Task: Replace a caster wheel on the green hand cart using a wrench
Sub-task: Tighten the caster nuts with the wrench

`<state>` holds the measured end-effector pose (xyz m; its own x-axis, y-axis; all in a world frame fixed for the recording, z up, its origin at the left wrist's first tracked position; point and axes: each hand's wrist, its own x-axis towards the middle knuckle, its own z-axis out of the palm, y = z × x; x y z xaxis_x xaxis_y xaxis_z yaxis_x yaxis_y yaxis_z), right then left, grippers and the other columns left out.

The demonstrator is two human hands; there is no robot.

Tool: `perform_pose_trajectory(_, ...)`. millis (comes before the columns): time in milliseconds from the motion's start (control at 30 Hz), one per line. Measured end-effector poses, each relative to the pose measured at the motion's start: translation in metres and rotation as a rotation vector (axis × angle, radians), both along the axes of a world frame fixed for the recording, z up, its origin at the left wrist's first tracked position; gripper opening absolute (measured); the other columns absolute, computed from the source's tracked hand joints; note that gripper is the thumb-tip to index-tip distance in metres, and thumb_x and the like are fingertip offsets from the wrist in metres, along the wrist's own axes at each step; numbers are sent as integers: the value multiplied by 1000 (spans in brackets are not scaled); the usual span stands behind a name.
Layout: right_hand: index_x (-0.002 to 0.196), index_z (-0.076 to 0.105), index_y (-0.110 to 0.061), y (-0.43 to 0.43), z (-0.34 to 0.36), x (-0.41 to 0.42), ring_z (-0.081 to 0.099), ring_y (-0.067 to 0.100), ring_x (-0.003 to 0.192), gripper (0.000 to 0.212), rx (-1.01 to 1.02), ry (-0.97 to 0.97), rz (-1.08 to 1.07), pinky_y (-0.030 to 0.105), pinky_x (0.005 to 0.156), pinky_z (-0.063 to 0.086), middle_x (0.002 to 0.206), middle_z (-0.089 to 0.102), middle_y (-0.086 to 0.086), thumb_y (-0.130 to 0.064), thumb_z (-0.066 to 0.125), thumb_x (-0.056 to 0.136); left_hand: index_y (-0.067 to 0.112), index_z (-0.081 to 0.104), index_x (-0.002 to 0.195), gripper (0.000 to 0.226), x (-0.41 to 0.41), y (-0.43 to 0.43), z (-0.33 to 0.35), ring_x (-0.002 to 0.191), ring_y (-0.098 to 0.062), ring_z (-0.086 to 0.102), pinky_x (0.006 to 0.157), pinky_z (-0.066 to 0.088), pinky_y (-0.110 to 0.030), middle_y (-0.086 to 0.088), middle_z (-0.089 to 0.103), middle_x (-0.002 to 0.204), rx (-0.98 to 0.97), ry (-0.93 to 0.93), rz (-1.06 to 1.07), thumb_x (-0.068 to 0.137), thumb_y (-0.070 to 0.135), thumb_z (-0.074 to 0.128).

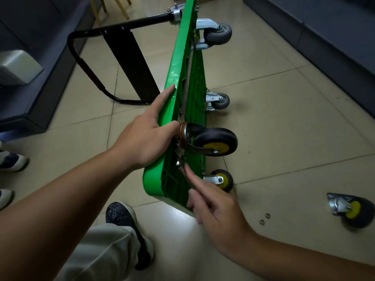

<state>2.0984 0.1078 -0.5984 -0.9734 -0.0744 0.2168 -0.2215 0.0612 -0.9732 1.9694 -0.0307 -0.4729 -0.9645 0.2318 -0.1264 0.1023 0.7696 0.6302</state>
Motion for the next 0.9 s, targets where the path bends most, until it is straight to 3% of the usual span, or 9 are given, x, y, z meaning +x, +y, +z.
perform_pose_trajectory(67,151,44,-15,11,-15,-8,53,15,77,49,167,129,-54,25,71,46,90,56,2,-8,51,103,75,14,145,79,0,-1,-1,88,-23,72,82,60,-53,-1,59,122,-1,0,-3,81,50,53)
perform_pose_trajectory(167,148,44,-2,19,-27,-35,59,27,88,46,217,248,-140,30,81,49,99,58,13,-3,51,103,74,14,146,79,-1,-2,-2,86,-21,72,80,61,-51,2,61,118,1,5,3,81,50,52)
perform_pose_trajectory(367,147,44,5,15,-37,-73,61,28,93,45,253,394,-19,30,87,49,104,59,15,2,51,102,75,15,145,79,-1,-3,-3,90,-22,69,82,60,-52,2,56,121,-17,25,8,81,49,53)
perform_pose_trajectory(500,147,40,7,16,-40,-79,62,36,91,49,254,398,63,34,85,48,102,60,20,5,53,99,77,16,143,79,-2,-4,-5,86,-22,69,80,60,-52,9,59,110,-12,30,28,79,49,53)
perform_pose_trajectory(600,149,40,5,13,-36,-72,59,25,88,49,243,392,43,30,84,47,97,56,10,2,50,101,79,16,141,80,-1,-4,-4,91,-23,68,83,59,-52,7,56,118,-17,38,38,79,47,53)
perform_pose_trajectory(667,152,39,-3,7,-30,-59,57,16,86,52,230,352,11,21,81,44,96,56,3,-3,50,102,80,16,141,80,0,-2,-4,93,-24,67,85,59,-53,5,56,121,-15,40,44,78,47,53)
perform_pose_trajectory(700,154,38,-8,3,-25,-53,60,15,88,53,206,293,17,29,78,49,99,60,1,-5,51,103,80,16,140,80,1,-2,-3,93,-24,67,85,58,-54,4,57,120,-13,39,47,78,47,53)
perform_pose_trajectory(800,155,38,-25,-4,-4,-33,62,0,79,56,65,45,28,18,75,49,98,65,-27,-9,52,104,78,15,142,79,2,0,-2,99,-24,65,89,57,-52,7,53,124,-24,43,53,78,48,51)
perform_pose_trajectory(900,150,46,-31,-14,27,-20,58,7,54,50,-209,-219,53,25,52,50,70,63,-18,-12,53,104,77,13,143,79,3,0,-1,94,-26,66,86,58,-52,1,58,123,-41,45,59,79,49,49)
